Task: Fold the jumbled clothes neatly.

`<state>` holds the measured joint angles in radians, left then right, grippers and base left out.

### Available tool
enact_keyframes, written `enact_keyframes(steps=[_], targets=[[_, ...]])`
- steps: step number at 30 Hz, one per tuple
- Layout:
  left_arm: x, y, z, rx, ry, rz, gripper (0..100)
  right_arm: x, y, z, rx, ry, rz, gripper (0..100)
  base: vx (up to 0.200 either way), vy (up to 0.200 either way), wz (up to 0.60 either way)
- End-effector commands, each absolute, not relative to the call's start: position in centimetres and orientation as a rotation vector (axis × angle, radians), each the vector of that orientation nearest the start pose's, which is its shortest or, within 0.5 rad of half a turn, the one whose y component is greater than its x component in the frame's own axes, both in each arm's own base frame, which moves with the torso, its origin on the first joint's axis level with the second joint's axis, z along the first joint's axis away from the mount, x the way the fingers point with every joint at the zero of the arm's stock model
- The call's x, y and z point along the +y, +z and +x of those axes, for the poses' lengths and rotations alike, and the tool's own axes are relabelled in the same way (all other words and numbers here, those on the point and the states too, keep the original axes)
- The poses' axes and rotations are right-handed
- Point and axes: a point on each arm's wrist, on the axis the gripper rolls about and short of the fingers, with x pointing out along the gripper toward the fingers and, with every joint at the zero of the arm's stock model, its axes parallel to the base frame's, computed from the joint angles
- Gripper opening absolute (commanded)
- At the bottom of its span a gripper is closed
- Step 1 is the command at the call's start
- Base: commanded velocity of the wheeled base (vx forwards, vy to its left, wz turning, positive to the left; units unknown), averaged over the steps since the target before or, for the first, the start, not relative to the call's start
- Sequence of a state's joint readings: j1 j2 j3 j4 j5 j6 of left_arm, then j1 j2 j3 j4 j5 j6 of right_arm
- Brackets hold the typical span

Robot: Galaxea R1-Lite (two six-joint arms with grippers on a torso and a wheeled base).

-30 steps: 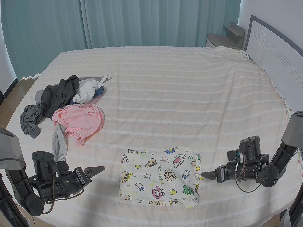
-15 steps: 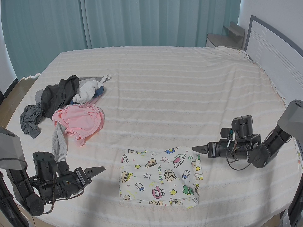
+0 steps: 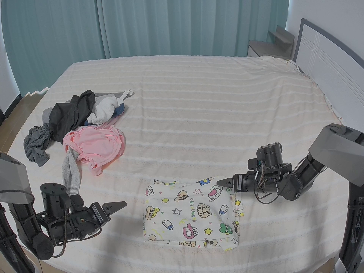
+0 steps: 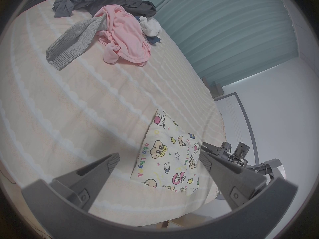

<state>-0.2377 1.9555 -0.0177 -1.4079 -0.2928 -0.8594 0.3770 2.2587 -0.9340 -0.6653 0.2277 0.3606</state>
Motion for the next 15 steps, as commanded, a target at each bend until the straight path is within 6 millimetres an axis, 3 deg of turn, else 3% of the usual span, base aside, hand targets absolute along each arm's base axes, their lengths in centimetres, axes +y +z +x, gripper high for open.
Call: enact_keyframes(steps=[1,3,4,15], targets=[[-5.4,3.4,19.7,0.745,-0.245,-0.833,100,15.2,0.4,35.8,0.796,0.458,0.279,100,0.0,0.0,0.0],[-5.4,3.4,19.7,0.745,-0.245,-0.833,100,15.3,0.4,35.8,0.796,0.459,0.28,100,0.0,0.0,0.0],[-5.4,3.4,19.7,0.745,-0.245,-0.833,100,15.3,0.4,35.8,0.796,0.459,0.28,0,0.0,0.0,0.0],[-5.4,3.4,19.7,0.743,-0.246,-0.832,100,14.4,2.4,35.2,0.755,0.447,0.288,0,0.0,0.0,0.0]])
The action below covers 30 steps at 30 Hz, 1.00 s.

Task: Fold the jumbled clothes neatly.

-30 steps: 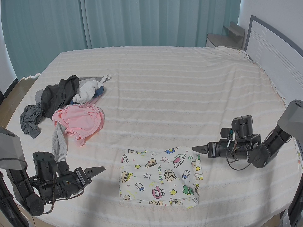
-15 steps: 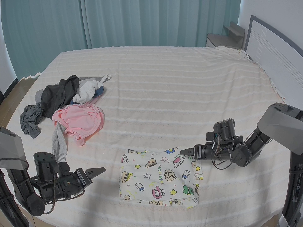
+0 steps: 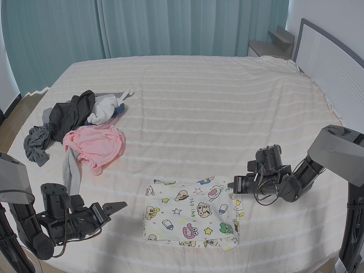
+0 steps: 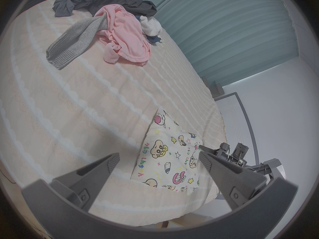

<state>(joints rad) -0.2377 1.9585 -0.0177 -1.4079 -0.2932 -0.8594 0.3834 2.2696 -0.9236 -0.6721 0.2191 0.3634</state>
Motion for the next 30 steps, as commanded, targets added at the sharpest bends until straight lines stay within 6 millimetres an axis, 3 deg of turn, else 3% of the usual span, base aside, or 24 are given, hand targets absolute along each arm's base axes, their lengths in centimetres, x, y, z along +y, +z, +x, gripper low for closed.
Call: enact_keyframes(steps=[1,11,24,25,30], targets=[[-5.4,3.4,19.7,0.743,-0.246,-0.832,100,14.3,2.6,35.1,0.752,0.446,0.289,0,0.0,0.0,0.0],[-5.4,3.4,19.7,0.743,-0.246,-0.832,100,12.5,3.8,35.6,0.713,0.407,0.305,0,0.0,0.0,0.0],[-5.5,3.4,19.7,0.745,-0.247,-0.831,100,12.4,3.3,35.7,0.727,0.401,0.297,0,0.0,0.0,0.0],[-5.5,3.4,19.7,0.745,-0.247,-0.831,100,12.4,3.2,35.7,0.73,0.399,0.296,100,0.0,0.0,0.0],[-5.5,3.4,19.7,0.746,-0.248,-0.83,100,12.1,3.2,35.4,0.727,0.356,0.28,100,0.0,0.0,0.0]])
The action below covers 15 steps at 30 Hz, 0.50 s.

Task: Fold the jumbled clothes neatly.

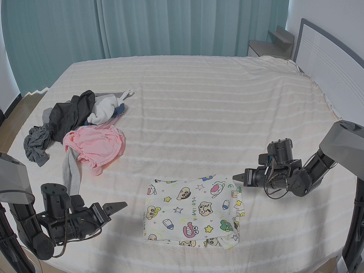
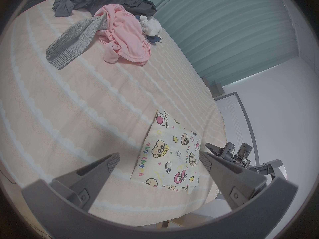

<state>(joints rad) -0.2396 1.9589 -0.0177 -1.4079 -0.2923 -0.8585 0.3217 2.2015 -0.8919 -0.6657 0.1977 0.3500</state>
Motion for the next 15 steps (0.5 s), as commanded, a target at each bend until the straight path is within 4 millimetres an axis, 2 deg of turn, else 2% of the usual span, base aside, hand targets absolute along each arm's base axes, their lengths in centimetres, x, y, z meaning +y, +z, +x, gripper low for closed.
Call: enact_keyframes(steps=[1,4,7,8,10,11,13,14,15], targets=[[-5.6,3.4,19.7,0.746,-0.25,-0.829,100,11.9,3.3,35.3,0.717,0.334,0.277,100,0.0,0.0,0.0],[-5.8,3.4,19.6,0.753,-0.261,-0.823,100,11.0,4.5,34.8,0.686,0.28,0.276,100,0.0,0.0,0.0],[-6.9,3.0,19.8,0.771,-0.298,-0.794,100,9.6,8.4,31.9,0.61,0.259,0.313,100,0.0,0.0,0.0],[-6.9,3.0,19.9,0.772,-0.299,-0.793,100,9.5,8.6,31.7,0.606,0.259,0.315,100,0.0,0.0,0.0],[-8.1,2.2,21.1,0.775,-0.312,-0.765,100,8.7,11.5,28.6,0.544,0.252,0.356,100,0.0,0.0,0.0],[-8.3,2.0,21.3,0.774,-0.309,-0.759,100,8.5,11.9,28.1,0.532,0.249,0.363,100,0.0,0.0,0.0],[-9.6,0.9,22.3,0.775,-0.291,-0.725,100,7.7,14.3,25.1,0.448,0.209,0.399,100,0.0,0.0,0.0],[-9.8,0.7,22.5,0.772,-0.288,-0.719,100,7.5,14.7,24.6,0.432,0.204,0.406,100,0.0,0.0,0.0],[-10.1,0.4,23.2,0.759,-0.284,-0.711,100,7.0,15.7,22.7,0.39,0.189,0.43,100,0.0,0.0,0.0]])
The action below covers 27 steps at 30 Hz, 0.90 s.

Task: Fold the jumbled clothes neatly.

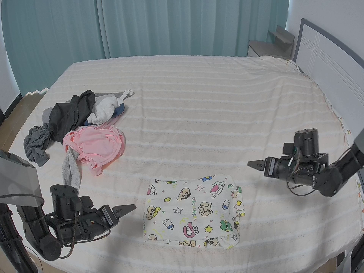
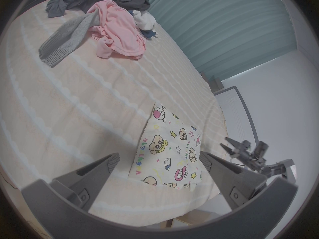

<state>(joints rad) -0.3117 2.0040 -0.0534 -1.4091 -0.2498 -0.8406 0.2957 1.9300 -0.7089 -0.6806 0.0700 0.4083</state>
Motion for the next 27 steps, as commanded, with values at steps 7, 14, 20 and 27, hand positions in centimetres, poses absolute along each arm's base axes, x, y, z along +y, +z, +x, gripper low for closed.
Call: enact_keyframes(steps=[7,14,20,27], targets=[[-10.6,-1.7,24.7,0.769,-0.312,-0.584,100,4.6,16.4,15.9,0.31,0.162,0.492,100,0.0,0.0,0.0],[-11.3,-2.8,26.1,0.748,-0.344,-0.506,100,3.8,15.4,14.2,0.313,0.136,0.497,100,0.0,0.0,0.0],[-11.8,-3.3,27.4,0.722,-0.355,-0.507,100,3.6,16.2,13.6,0.265,0.152,0.492,100,0.0,0.0,0.0],[-12.4,-4.6,28.9,0.717,-0.369,-0.508,100,3.9,16.1,13.2,0.274,0.183,0.494,100,0.0,0.0,0.0]])
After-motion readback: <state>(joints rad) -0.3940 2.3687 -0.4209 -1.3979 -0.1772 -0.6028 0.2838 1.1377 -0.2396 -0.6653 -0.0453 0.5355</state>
